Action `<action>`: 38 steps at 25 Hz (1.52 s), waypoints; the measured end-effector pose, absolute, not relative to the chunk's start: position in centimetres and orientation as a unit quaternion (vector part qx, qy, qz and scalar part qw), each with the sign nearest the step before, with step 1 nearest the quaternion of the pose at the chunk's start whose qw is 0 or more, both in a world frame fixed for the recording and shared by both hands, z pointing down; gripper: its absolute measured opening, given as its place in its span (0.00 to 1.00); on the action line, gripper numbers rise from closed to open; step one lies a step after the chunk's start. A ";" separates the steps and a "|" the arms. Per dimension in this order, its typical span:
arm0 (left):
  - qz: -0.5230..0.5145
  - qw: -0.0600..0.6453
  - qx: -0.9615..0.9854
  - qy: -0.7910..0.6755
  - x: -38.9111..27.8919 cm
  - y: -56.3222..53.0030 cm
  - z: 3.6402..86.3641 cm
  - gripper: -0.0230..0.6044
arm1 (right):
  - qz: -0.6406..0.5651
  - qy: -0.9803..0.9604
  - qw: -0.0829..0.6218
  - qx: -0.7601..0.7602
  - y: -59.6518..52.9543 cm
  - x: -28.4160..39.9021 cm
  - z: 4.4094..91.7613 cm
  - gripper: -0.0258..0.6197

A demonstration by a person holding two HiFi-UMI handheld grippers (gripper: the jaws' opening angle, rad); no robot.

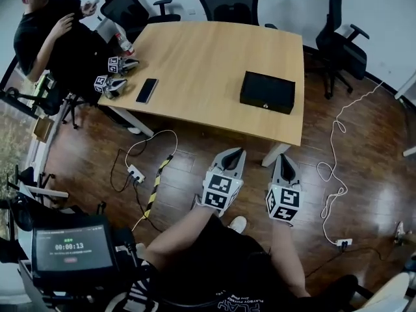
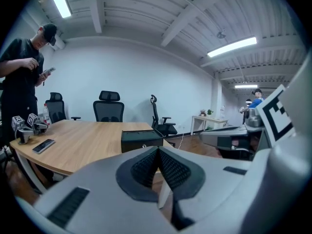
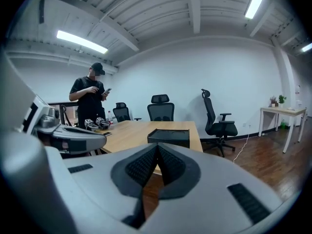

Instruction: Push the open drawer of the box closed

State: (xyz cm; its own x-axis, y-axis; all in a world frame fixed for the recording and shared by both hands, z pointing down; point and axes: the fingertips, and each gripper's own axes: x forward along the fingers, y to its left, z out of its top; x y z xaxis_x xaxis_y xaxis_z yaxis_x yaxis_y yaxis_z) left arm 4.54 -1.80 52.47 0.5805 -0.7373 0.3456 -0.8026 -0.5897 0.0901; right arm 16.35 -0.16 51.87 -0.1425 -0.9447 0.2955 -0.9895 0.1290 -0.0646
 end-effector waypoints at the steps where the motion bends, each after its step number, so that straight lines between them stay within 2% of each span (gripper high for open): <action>1: 0.139 0.122 0.878 -0.441 4.2 -1.0 52.6 0.03 | 0.127 -0.747 0.092 0.646 0.7 16.1 52.3 0.05; 10: 0.161 0.073 0.881 -0.439 3.4 2.9 50.9 0.03 | 0.131 -0.767 0.102 0.620 5.3 14.0 52.1 0.05; 24: 0.140 0.107 0.887 -0.426 0.1 2.4 51.3 0.03 | 0.095 -0.735 0.122 0.660 5.2 10.8 50.9 0.05; 31: 0.139 0.077 0.889 -0.430 -0.7 1.6 51.0 0.03 | 0.072 -0.737 0.128 0.660 4.7 9.8 50.8 0.05; 38: 0.136 0.083 0.889 -0.429 -1.1 1.5 50.8 0.03 | 0.070 -0.736 0.130 0.661 4.5 9.6 50.7 0.05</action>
State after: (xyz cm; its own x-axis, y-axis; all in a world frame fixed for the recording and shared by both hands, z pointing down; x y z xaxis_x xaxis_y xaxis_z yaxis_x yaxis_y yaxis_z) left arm -1.13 1.53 50.85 0.5957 -0.7401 0.3122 -0.7850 -0.6187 0.0310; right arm 9.64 4.48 50.66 -0.0924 -0.9546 0.2832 -0.9908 0.1165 0.0692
